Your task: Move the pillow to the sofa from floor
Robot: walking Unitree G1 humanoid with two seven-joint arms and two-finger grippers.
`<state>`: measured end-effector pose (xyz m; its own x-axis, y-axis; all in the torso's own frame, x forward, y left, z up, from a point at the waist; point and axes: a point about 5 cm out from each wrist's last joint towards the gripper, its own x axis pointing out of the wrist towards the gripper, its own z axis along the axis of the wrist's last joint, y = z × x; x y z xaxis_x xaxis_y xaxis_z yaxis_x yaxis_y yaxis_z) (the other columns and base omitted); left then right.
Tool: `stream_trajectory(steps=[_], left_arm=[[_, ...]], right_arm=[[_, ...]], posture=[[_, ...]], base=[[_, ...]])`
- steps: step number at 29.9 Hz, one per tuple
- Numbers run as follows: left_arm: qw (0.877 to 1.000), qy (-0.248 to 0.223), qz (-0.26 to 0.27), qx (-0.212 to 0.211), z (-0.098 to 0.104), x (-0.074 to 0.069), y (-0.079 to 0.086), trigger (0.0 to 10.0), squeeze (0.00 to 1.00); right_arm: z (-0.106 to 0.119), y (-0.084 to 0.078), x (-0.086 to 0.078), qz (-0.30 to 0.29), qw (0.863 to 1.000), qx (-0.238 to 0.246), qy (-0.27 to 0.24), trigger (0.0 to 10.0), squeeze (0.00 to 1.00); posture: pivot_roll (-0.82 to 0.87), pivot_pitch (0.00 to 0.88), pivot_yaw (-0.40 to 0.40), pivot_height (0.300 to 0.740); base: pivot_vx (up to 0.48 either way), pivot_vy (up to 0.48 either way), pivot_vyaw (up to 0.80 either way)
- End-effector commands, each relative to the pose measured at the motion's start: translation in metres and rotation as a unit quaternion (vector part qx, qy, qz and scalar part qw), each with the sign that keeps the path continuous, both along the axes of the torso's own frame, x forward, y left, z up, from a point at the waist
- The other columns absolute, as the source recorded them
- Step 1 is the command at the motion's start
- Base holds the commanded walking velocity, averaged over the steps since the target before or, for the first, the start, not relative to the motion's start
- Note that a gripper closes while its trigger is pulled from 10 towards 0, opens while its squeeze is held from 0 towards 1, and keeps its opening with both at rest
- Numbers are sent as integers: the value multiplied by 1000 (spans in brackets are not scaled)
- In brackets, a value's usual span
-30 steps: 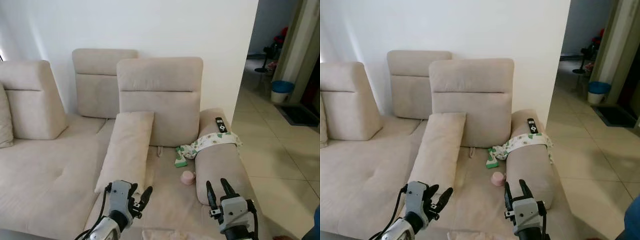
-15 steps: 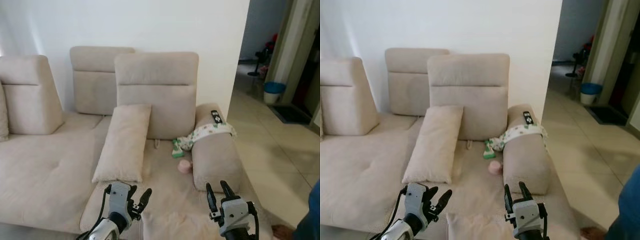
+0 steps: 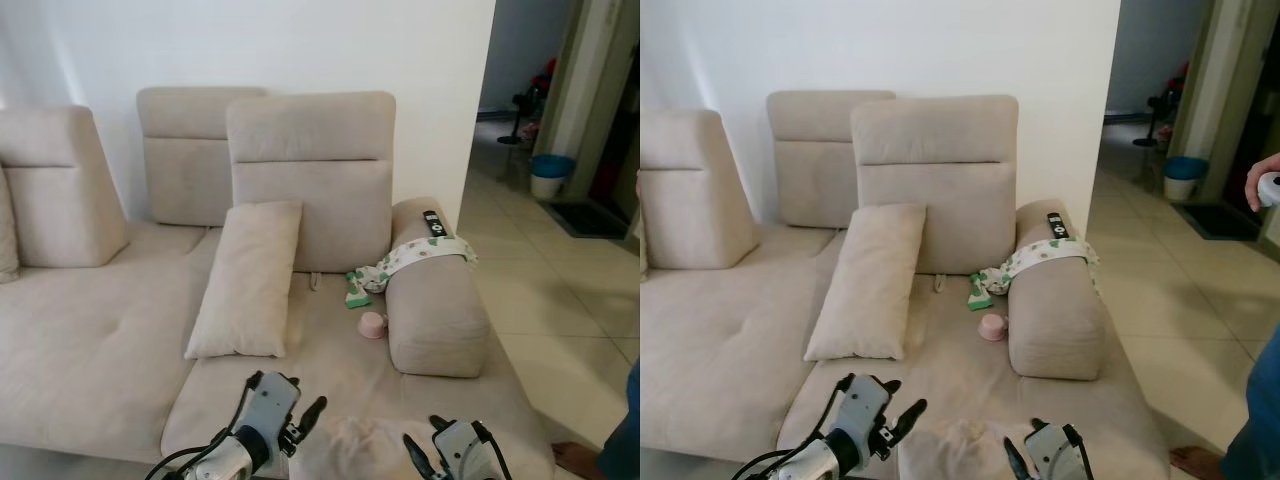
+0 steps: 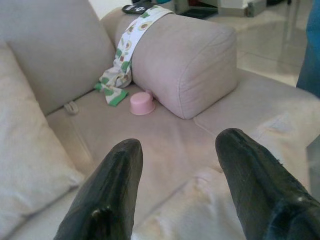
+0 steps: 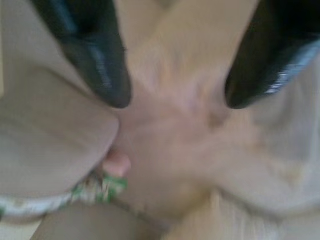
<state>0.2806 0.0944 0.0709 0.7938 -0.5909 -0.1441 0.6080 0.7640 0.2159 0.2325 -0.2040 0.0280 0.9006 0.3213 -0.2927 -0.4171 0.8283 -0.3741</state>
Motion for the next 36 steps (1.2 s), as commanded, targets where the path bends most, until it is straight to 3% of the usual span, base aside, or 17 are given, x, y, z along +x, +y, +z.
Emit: stream_trajectory(steps=[1,5,6,7,20,21,22,23,26,27,28,30,36], left_arm=[[1000,-15,-10,22,3,0,-2,10000,0],[999,-18,-16,43,4,-2,-4,10000,0],[998,-17,-16,58,3,-5,-5,10000,0],[998,-15,-17,60,4,-6,-5,10000,0],[995,-33,-36,84,18,-17,-5,10000,0],[995,-36,-33,89,20,-16,-3,10000,0],[995,-37,-30,92,21,-16,-2,10000,0],[994,-37,-26,95,22,-17,0,10000,0],[994,-36,-22,98,23,-17,3,10000,0],[994,-36,-20,100,24,-18,3,10000,0],[994,-36,-20,101,25,-20,3,10000,0],[994,-38,-20,103,27,-21,3,10000,0],[993,-39,-23,107,32,-27,4,10000,0]], right_arm=[[-6,3,-1,7,1000,-22,9,10000,1000],[-12,-4,2,8,998,-58,24,10000,1000],[-15,-6,5,8,996,-78,31,10000,749],[-16,-7,7,11,996,-86,33,10000,0],[-16,-8,23,51,989,-135,38,10000,0],[-17,-8,25,53,989,-135,40,10000,365],[-17,-8,27,54,988,-135,41,10000,365],[-18,-8,28,53,988,-136,43,10000,1000],[-19,-9,30,49,987,-143,46,10000,1000],[-21,-10,31,47,986,-154,46,10000,675],[-22,-12,32,42,984,-168,44,10000,47],[-21,-13,34,35,982,-180,38,10000,0],[-21,-13,40,27,979,-197,36,10000,0]], posture=[[-110,0,99,630],[-100,0,107,630],[-88,0,115,630],[-78,0,120,630],[6,29,143,630],[14,29,142,630],[17,28,142,630],[25,29,142,630],[33,30,143,630],[38,31,145,630],[45,34,145,630],[55,42,148,630],[70,65,154,630]], base=[[0,0,0],[0,0,0],[0,0,0],[0,0,0],[0,0,0],[0,0,0],[0,0,0],[0,0,0],[0,0,0],[0,0,0],[0,0,0],[0,0,0],[0,0,0]])
